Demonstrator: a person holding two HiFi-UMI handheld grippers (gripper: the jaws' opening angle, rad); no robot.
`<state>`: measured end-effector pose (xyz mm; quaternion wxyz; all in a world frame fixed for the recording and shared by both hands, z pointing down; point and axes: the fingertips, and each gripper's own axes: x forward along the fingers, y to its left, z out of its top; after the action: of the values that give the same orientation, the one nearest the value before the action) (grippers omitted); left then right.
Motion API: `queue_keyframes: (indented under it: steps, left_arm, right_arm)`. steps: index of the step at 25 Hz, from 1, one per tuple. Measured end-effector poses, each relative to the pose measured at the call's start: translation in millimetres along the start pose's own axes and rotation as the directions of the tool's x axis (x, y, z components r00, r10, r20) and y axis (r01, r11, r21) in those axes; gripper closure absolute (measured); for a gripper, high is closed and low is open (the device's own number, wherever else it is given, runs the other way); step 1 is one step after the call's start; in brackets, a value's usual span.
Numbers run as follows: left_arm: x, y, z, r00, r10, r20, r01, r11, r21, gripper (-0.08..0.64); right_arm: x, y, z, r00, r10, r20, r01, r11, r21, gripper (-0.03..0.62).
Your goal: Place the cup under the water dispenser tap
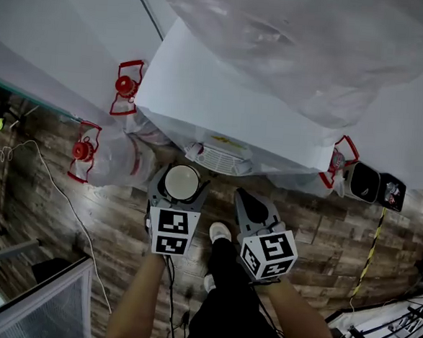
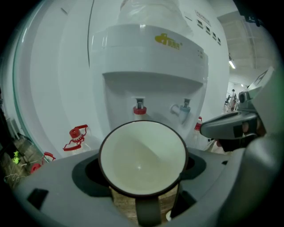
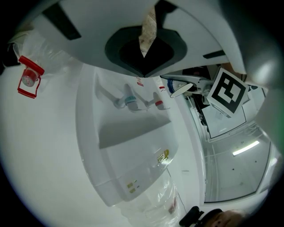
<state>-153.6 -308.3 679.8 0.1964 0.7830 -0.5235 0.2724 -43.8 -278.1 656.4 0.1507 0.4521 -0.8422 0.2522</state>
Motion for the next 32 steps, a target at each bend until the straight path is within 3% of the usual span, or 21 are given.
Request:
queue_keyframes:
  steps: [32]
  left_arm:
    - [108.0,18.5,-40.0,1.000,-0.004,-0.010,0.004,1.000,0.013,0.107]
  right_arm:
    - [55.0,-25.4,-37.1,0.999,-0.010,0.037,0.010,1.000,-0.013,0.574]
